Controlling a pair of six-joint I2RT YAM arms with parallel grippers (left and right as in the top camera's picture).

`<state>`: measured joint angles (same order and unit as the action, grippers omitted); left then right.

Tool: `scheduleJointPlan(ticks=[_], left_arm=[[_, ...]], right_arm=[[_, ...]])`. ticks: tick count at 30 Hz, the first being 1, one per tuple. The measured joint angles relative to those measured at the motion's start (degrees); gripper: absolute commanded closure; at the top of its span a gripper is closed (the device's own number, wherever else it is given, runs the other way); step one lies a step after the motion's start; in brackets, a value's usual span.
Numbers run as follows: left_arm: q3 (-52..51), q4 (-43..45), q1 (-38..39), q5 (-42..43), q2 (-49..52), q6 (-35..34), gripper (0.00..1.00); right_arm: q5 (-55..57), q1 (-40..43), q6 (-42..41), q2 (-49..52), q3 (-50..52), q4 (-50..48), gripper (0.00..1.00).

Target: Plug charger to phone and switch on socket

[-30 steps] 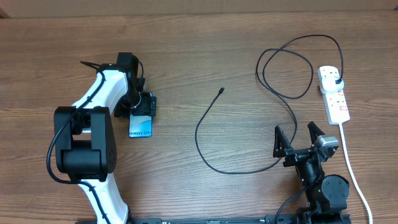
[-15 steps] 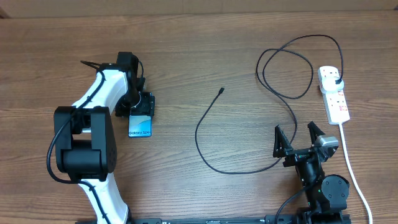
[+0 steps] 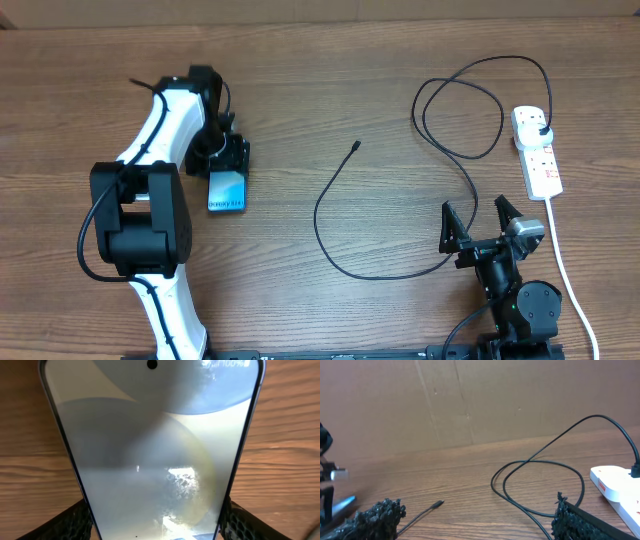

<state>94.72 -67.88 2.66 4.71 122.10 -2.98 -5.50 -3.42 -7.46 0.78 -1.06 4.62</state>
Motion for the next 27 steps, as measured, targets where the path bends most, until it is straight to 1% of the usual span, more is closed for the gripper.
scheduleJointPlan(ticks=[4, 8, 13, 17, 27], left_arm=[[3.69, -1.68, 0.0, 0.39, 0.0, -0.11, 0.26], [5.33, -2.25, 0.0, 2.93, 0.0, -0.74, 0.26], [5.42, -2.4, 0.0, 7.82, 0.0, -3.04, 0.25], [5.42, -2.25, 0.0, 11.96, 0.0, -6.38, 0.28], [5.42, -1.97, 0.0, 25.18, 0.0, -11.8, 0.3]], right_arm=[[0.0, 0.0, -0.02, 0.0, 0.0, -0.04, 0.0], [0.0, 0.0, 0.0, 0.02, 0.0, -0.07, 0.0], [0.0, 0.0, 0.0, 0.0, 0.0, -0.04, 0.0], [0.0, 0.0, 0.0, 0.02, 0.0, -0.04, 0.0], [0.02, 0.0, 0.02, 0.02, 0.0, -0.07, 0.0]])
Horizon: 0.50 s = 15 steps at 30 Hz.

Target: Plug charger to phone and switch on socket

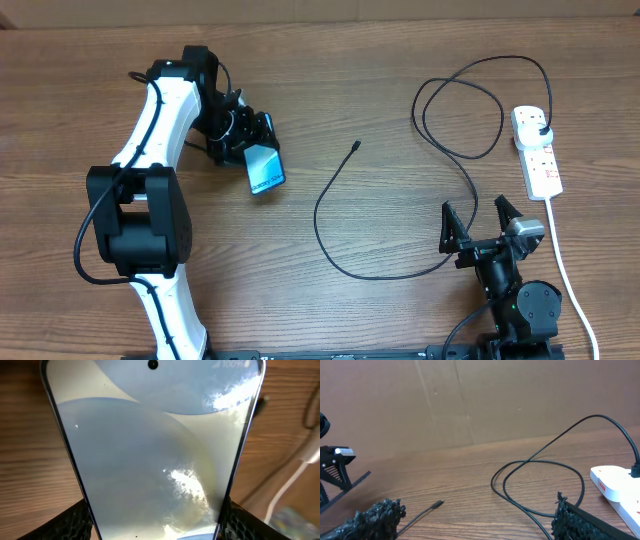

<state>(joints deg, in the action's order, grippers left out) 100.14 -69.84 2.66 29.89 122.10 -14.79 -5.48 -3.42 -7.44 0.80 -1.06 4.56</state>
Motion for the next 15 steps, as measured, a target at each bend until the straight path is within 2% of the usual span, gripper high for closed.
scheduleJointPlan(ticks=[8, 15], left_arm=[[0.0, 0.0, 0.0, 7.89, 0.0, -2.73, 0.33], [0.0, 0.02, 0.0, 10.51, 0.0, -4.9, 0.33]], right_arm=[[-0.02, 0.0, -0.02, 0.0, 0.0, 0.02, 0.0], [-0.02, 0.0, -0.02, -0.02, 0.0, 0.02, 0.0]])
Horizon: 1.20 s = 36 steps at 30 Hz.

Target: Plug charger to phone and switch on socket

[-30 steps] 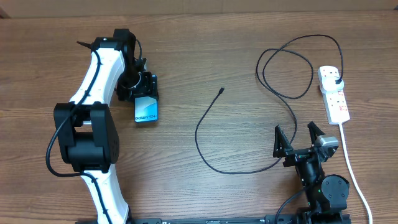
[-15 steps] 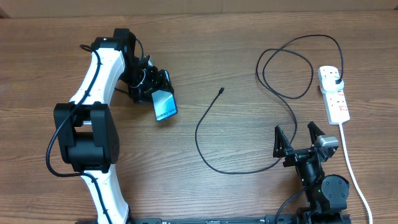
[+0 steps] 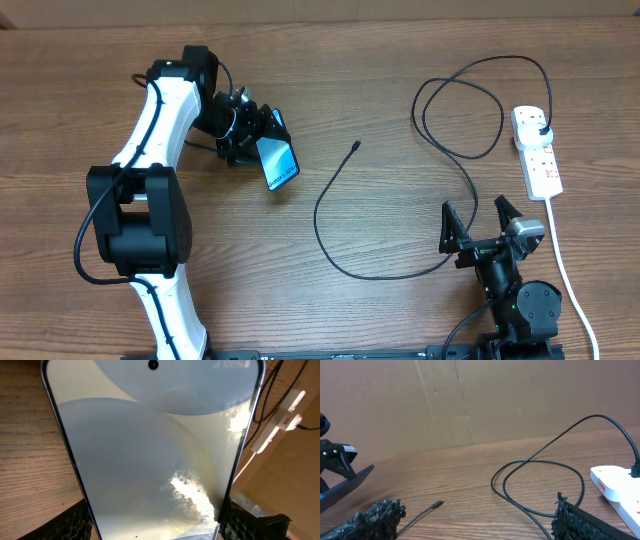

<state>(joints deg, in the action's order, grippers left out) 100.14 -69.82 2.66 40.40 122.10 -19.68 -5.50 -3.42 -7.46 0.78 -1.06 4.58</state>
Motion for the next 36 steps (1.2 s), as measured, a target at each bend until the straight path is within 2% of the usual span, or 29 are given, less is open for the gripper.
scheduleJointPlan(ticks=[15, 19, 25, 27, 36], left_arm=[[0.0, 3.43, -0.07, 0.39, 0.0, -1.42, 0.32], [0.0, 3.04, -0.07, 0.42, 0.0, -1.42, 0.29], [0.0, 1.25, -0.07, 0.74, 0.0, -1.84, 0.32], [0.0, 0.81, -0.07, 1.33, 0.0, -2.47, 0.37], [0.0, 0.85, -0.07, 3.23, 0.0, -9.49, 0.36]], right_arm=[[0.0, 0.0, 0.0, 0.02, 0.0, 0.0, 0.0], [-0.02, 0.0, 0.02, 0.0, 0.0, 0.0, 0.0], [0.0, 0.0, 0.0, 0.02, 0.0, 0.0, 0.0], [0.02, 0.0, 0.0, 0.0, 0.0, 0.02, 0.0], [0.02, 0.0, 0.02, 0.02, 0.0, 0.0, 0.0]])
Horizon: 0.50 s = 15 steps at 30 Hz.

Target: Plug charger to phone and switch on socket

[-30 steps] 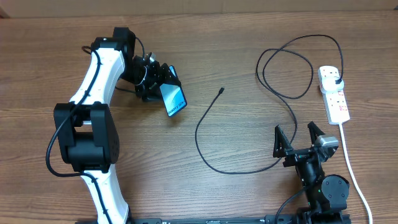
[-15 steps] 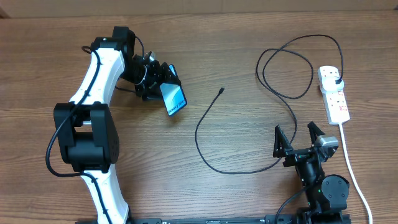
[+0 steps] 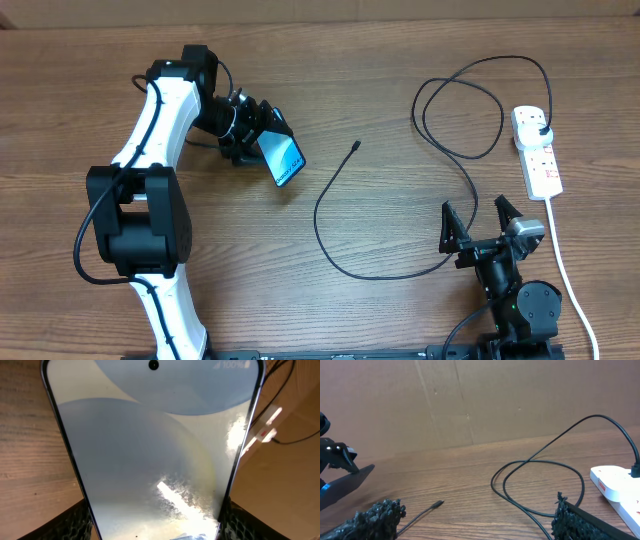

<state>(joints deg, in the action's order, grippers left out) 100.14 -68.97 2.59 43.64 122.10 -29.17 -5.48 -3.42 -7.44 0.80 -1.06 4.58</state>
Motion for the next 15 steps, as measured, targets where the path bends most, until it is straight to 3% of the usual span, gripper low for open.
scheduleJointPlan(ticks=[15], left_arm=[[0.0, -0.07, 0.0, 1.29, 0.0, -15.13, 0.4]], right_arm=[[-0.02, 0.0, 0.0, -0.02, 0.0, -0.02, 0.0]])
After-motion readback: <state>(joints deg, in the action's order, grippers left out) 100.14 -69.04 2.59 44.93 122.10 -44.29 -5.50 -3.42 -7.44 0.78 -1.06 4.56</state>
